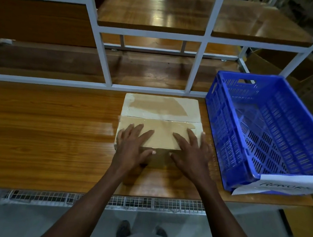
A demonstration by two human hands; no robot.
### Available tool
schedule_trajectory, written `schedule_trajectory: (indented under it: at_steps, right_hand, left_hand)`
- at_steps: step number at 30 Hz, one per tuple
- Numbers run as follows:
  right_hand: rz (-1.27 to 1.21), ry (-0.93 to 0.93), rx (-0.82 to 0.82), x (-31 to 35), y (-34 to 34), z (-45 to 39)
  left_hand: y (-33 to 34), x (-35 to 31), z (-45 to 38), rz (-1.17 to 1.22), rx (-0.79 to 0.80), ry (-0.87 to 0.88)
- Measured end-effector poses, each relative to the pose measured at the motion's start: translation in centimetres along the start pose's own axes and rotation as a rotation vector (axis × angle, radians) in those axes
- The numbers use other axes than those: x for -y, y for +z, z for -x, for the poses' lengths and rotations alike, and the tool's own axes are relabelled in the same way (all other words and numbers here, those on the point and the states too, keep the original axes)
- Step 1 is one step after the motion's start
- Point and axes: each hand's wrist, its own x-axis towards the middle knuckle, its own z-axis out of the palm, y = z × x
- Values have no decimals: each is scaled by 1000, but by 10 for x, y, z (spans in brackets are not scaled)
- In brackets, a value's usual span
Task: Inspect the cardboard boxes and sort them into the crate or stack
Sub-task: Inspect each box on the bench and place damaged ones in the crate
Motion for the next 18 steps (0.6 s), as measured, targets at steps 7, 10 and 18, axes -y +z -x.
schedule_trajectory:
  at_steps: [7, 10, 18]
  right_hand:
    - [-184, 86, -99, -8, 5, 16]
    - [-266, 57, -135, -9, 0, 8]
    - [-407, -15, -329, -1, -54, -25]
  left_hand:
    - [8, -4, 24, 138, -136, -272]
    - [0, -1, 19, 191, -178, -236]
    - [-52, -10, -10, 282, -445, -163]
